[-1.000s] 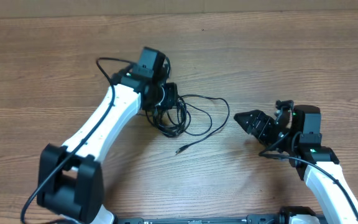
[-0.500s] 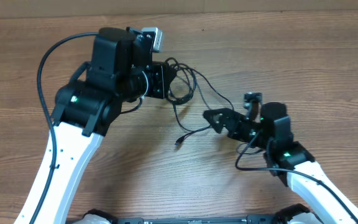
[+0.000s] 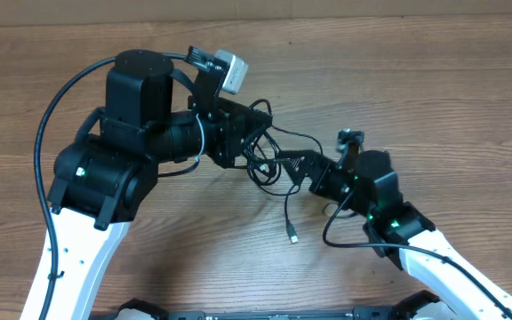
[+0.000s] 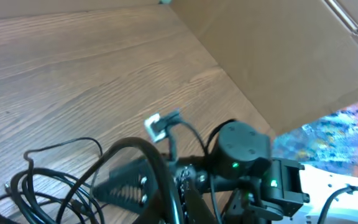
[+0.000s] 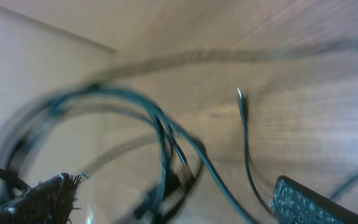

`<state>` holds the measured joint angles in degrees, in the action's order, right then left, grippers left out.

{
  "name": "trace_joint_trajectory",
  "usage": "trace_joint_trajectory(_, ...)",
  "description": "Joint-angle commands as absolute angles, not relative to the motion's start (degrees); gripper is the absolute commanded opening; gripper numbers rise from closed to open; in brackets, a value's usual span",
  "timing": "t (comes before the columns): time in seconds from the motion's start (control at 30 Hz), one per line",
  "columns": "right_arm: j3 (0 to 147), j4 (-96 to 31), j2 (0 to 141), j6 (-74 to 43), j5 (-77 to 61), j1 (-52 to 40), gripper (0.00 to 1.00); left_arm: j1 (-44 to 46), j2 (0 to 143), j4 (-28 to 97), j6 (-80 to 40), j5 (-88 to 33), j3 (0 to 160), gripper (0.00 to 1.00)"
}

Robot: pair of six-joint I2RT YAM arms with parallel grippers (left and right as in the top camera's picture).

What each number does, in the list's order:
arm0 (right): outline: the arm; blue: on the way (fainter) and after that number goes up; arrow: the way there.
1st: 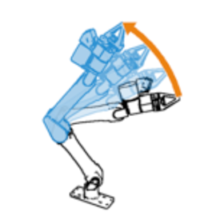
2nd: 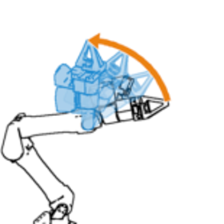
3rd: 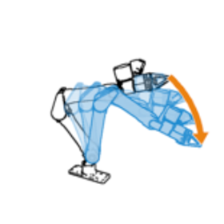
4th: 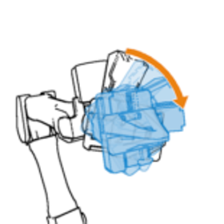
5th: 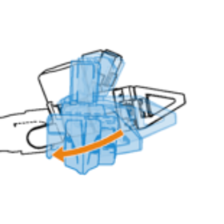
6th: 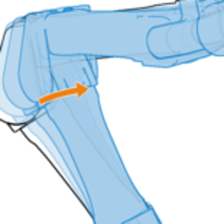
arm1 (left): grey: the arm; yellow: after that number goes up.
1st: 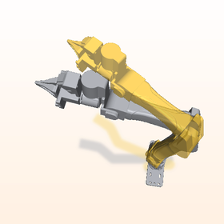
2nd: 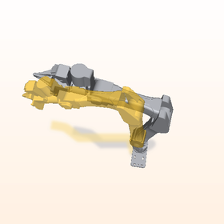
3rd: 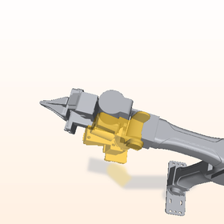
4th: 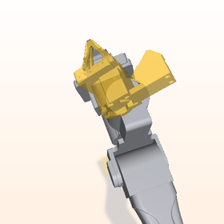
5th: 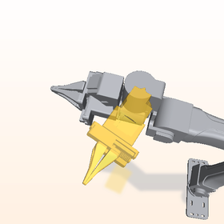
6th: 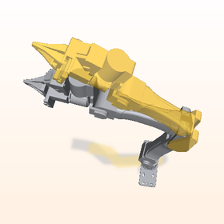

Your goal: Untangle cables

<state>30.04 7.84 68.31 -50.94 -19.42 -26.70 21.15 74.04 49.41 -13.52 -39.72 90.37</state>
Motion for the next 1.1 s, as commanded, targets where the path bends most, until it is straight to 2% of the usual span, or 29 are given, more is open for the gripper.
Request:
trace_joint_trajectory(0.0,31.20,5.78,68.51,-50.78,-18.70,-29.58,1.00,21.47,73.28,48.84,-12.05,-42.04,91.09,0.04)
trace_joint_trajectory(0.2,31.20,7.73,69.63,-51.51,-16.84,-33.08,1.00,21.45,73.25,48.64,-14.15,-43.07,91.09,0.04)
trace_joint_trajectory(0.43,31.20,13.61,76.38,-57.45,-14.74,-33.10,0.81,21.45,73.25,48.36,-14.15,-49.12,91.09,0.04)
trace_joint_trajectory(0.5,31.20,14.94,79.44,-57.45,-13.93,-33.10,0.66,21.45,73.25,48.05,-14.15,-51.13,91.09,0.04)
trace_joint_trajectory(0.57,31.20,14.50,82.37,-57.43,-13.98,-33.10,0.41,21.45,73.25,47.99,-14.15,-51.42,91.09,0.04)
trace_joint_trajectory(0.67,31.20,11.25,84.55,-56.99,-13.58,-33.10,0.14,21.39,73.25,48.27,-14.09,-50.54,91.09,0.04)
trace_joint_trajectory(0.73,31.20,7.68,84.84,-56.99,-13.61,-33.01,0.04,21.37,73.25,48.40,-12.95,-50.39,91.09,0.04)
trace_joint_trajectory(0.9,31.20,-2.24,83.96,-56.55,-13.54,-32.08,0.04,20.10,73.25,50.52,-11.97,-43.79,91.09,0.04)
trace_joint_trajectory(1.0,31.22,-5.37,82.70,-54.11,-15.40,-30.83,0.04,19.16,73.28,53.06,-11.99,-34.00,91.09,0.05)
trace_joint_trajectory(1.03,31.22,-5.21,81.97,-51.72,-17.56,-30.46,0.04,19.14,73.36,54.13,-11.99,-30.44,91.09,0.10)
trace_joint_trajectory(1.07,31.27,-4.99,81.21,-50.24,-19.31,-30.22,0.04,19.14,73.45,55.51,-12.03,-26.37,91.07,0.20)
